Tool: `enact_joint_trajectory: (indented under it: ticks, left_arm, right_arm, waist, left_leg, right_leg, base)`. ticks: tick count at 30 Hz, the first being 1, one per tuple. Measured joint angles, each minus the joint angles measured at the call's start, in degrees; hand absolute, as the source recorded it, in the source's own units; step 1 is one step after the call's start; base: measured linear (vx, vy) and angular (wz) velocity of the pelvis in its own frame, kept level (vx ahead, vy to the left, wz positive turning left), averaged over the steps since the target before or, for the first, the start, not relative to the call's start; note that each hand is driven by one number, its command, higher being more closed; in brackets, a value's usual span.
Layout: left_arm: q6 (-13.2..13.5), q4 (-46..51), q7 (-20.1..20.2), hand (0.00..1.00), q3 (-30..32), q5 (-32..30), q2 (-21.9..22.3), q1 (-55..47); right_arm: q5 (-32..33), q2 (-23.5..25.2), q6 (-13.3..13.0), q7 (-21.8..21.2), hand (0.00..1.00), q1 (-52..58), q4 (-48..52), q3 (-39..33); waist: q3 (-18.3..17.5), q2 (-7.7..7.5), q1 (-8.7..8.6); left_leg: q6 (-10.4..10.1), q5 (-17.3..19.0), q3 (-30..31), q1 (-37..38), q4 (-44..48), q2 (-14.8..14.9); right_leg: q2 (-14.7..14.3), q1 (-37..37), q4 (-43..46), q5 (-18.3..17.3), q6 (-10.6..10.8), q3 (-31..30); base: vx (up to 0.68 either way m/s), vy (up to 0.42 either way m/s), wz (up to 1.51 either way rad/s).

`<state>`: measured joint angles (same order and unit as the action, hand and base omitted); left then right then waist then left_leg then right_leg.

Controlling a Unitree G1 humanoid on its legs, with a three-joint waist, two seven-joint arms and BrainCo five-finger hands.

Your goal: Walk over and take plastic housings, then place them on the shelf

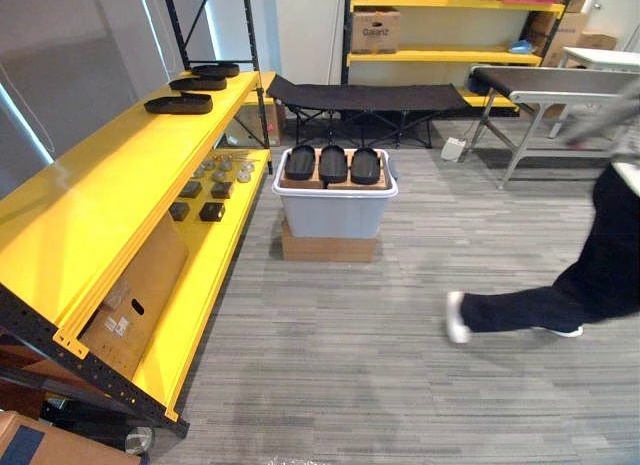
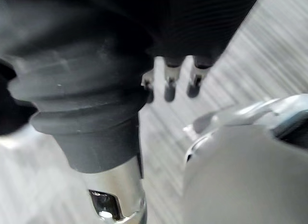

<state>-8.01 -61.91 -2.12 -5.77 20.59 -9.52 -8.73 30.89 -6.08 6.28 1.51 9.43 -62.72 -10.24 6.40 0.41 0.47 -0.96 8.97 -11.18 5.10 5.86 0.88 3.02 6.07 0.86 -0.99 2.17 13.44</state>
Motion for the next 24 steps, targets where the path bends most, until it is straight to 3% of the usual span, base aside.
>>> enact_joint_trajectory:
  ticks: [2,8,12,24]
  left_arm:
    - [-0.03,-0.16,-0.02,0.00,-0.02,1.45,0.08,0.00]
    - [-1.76,-2.27,1.40,0.00,-0.06,2.10,-0.42,0.84]
    - [-3.24,-2.36,4.68,0.00,-0.15,2.12,-1.26,1.42]
    - [-1.96,-3.53,5.09,0.00,-0.61,8.34,-1.27,1.54]
  right_arm:
    - [-0.07,0.17,0.23,0.78,0.00,-0.02,-0.89,-1.28]
    - [-0.29,0.89,0.21,2.34,0.00,0.39,-1.70,-1.98]
    - [-0.31,1.46,0.15,2.35,0.00,0.06,-1.76,-2.36]
    - [-3.53,1.97,-1.59,3.63,0.00,-0.56,-1.82,-4.54]
  waist:
    - [0.39,0.47,0.04]
    - [0.69,-0.38,-0.06]
    - [1.36,-0.73,-0.03]
    - [3.15,-0.94,0.14]
  left_leg:
    - [0.65,-0.85,-1.05,1.54,-1.84,-0.25]
    - [0.88,-1.03,-1.89,5.05,-5.00,-1.12]
    - [0.99,-1.13,-2.07,6.09,-5.59,-1.45]
    - [1.00,-1.06,-3.88,7.66,-6.59,-1.55]
  right_leg:
    - [-0.16,1.07,-1.58,1.14,0.15,-0.80]
    - [-0.11,3.92,-4.60,1.55,0.81,-1.06]
    - [-0.01,4.87,-5.37,1.79,1.56,-0.97]
    - [0.06,4.35,-3.99,1.14,2.25,-2.28]
  base:
    - [0.11,0.052,-0.21]
    - [0.09,0.046,-0.06]
    - [0.05,0.025,-0.02]
    - [-0.04,-0.007,-0.08]
